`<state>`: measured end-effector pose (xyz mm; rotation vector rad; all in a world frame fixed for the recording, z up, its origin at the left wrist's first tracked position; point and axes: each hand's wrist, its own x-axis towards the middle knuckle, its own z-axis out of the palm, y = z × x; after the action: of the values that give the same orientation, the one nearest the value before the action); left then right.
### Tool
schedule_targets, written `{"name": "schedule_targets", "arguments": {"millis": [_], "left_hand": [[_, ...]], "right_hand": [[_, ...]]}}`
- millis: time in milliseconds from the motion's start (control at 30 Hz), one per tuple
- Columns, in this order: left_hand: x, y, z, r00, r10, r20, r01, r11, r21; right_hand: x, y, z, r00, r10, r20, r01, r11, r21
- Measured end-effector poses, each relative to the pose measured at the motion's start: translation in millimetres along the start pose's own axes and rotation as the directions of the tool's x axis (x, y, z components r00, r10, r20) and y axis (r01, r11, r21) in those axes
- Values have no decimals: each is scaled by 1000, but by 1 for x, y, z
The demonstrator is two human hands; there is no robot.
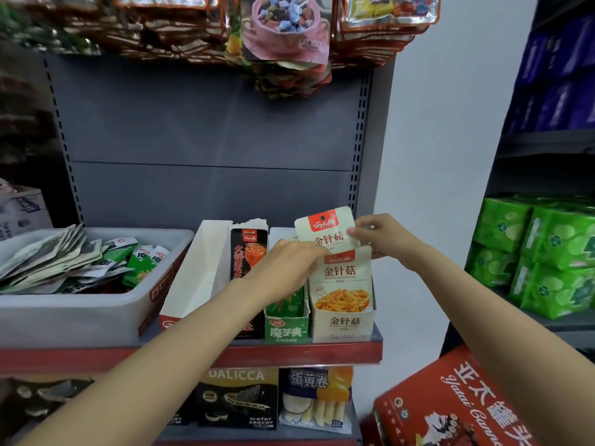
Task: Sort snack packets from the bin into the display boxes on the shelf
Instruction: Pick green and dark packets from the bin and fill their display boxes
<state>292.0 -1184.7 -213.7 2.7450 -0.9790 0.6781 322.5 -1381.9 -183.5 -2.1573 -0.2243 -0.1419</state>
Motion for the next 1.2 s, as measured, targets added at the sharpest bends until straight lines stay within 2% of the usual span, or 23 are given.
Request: {"name": "schedule_targets", "arguments": {"millis": [133,300,367,433,567,667,733,833,967,1100,1200], "left_hand": [[-1,-1,3,999,-50,14,50,997,-51],[2,1,6,997,-81,1,80,981,-179],[3,2,6,996,-85,-39,77,982,-175],[5,3,8,992,-107,-66,95,980,-173],[11,3,11,983,-179,-46,166,964,-207],[13,4,8,975,-214,-60,195,953,-231],[9,2,4,962,-251,-112,210,935,-287],[-11,-13,-5,920,-333,-209,232,889,-395],[-61,-52,-24,825,-479,-299,289,813,-505],[-122,-106,-44,704,-623,-340,446,761,-471],[-165,-157,-57,639,-676,-368,549,735,-397]], "right_hand": [[-1,9,-8,992,102,72,-84,972,-217],[-6,10,-13,1000,15,16,-15,1000,3],[-6,10,-11,1000,7,-6,-7,1000,-11],[-8,12,-11,998,63,18,-61,997,-53],[-13,9,-15,992,121,22,-117,985,-125],[-18,-3,-8,987,-60,-146,19,963,-270],[-25,-17,3,945,-235,-229,136,915,-379],[-34,-38,29,910,-375,-177,284,876,-390],[-31,-64,83,879,-465,-111,390,832,-394],[-18,-98,157,862,-506,-30,484,839,-249],[-3,-126,220,854,-516,64,520,840,-157]]}}
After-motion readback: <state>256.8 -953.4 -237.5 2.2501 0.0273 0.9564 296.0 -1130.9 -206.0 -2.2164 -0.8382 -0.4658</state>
